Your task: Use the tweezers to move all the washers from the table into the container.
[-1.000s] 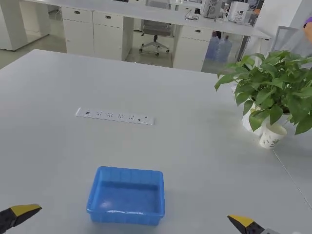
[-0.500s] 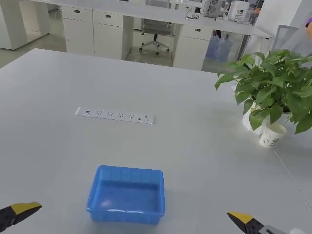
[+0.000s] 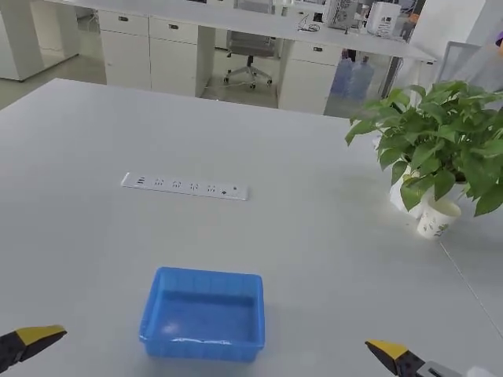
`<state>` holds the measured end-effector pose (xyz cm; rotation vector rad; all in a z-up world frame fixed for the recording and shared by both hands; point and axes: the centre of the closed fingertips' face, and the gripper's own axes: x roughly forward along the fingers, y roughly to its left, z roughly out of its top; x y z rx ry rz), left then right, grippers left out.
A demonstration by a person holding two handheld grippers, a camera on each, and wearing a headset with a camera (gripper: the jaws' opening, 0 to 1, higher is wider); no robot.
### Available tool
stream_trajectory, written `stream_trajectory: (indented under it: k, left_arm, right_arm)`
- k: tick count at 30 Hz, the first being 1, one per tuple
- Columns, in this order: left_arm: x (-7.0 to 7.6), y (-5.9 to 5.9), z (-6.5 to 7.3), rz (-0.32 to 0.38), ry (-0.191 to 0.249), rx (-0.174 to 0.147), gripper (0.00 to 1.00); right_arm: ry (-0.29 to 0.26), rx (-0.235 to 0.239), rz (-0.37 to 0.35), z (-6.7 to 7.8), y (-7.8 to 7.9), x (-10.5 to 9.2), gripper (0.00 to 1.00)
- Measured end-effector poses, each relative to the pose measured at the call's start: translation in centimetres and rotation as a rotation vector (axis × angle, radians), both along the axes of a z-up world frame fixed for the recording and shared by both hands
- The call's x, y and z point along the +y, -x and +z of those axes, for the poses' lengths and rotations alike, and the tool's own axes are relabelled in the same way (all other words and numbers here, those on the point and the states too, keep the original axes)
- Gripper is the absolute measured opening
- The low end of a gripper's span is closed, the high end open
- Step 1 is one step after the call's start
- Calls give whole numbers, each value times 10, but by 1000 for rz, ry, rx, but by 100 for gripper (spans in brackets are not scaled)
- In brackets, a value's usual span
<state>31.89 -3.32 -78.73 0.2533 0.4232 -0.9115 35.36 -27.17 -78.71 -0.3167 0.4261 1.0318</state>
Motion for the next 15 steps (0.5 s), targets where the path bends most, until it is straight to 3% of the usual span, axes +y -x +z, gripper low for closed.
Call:
stream_trajectory:
  k: [15]
  left_arm:
    - [-6,4,-8,-54,-31,18,89]
  right_arm:
    - [18,-1,14,0,2,1,99]
